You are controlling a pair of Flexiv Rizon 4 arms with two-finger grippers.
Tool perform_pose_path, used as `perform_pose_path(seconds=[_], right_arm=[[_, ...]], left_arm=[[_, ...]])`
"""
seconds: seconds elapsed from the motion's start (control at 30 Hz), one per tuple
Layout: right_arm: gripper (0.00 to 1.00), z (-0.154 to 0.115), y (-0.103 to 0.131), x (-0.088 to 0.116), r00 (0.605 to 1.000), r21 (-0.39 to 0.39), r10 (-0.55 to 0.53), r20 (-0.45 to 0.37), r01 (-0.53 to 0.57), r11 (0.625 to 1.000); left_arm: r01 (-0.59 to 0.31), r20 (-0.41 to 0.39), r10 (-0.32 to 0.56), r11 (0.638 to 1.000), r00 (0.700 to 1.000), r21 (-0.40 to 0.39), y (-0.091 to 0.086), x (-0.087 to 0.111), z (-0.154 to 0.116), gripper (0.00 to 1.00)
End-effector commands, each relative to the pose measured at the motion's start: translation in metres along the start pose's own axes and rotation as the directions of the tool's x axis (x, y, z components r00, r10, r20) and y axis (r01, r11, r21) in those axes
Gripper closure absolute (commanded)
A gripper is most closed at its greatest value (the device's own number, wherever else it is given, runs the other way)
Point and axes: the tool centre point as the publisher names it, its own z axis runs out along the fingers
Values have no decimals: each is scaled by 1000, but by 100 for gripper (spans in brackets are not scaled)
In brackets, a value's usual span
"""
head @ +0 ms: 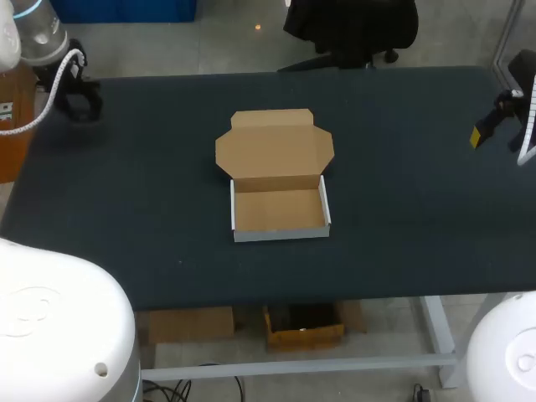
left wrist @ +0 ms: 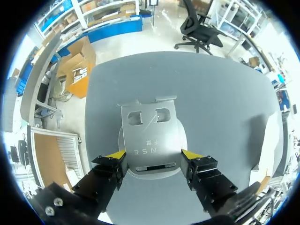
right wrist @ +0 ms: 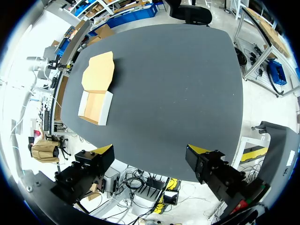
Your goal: Assemble the packaging by folding the flat box into shape, placing the metal phone stand inside, and closing the box properly
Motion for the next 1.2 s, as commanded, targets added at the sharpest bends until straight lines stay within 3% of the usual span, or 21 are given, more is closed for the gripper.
perform_pose_path(seconds=[0.03,0.2,0.37,0.67,1.2], right_arm=[[0,-1,0,0,1000,4,0,-3,0,1000],[0,-1,0,0,1000,4,0,-3,0,1000],[0,-1,0,0,1000,4,0,-3,0,1000],[0,-1,0,0,1000,4,0,-3,0,1000],[0,-1,0,0,1000,4,0,-3,0,1000]], left_arm=[[-1,15,-2,979,1000,202,8,5,-2,100],[-8,17,4,980,1000,198,12,7,-5,100],[-9,11,8,990,1000,138,13,7,-6,100],[-93,40,92,995,995,34,16,14,-15,100],[-203,23,203,979,979,18,46,48,-29,100]])
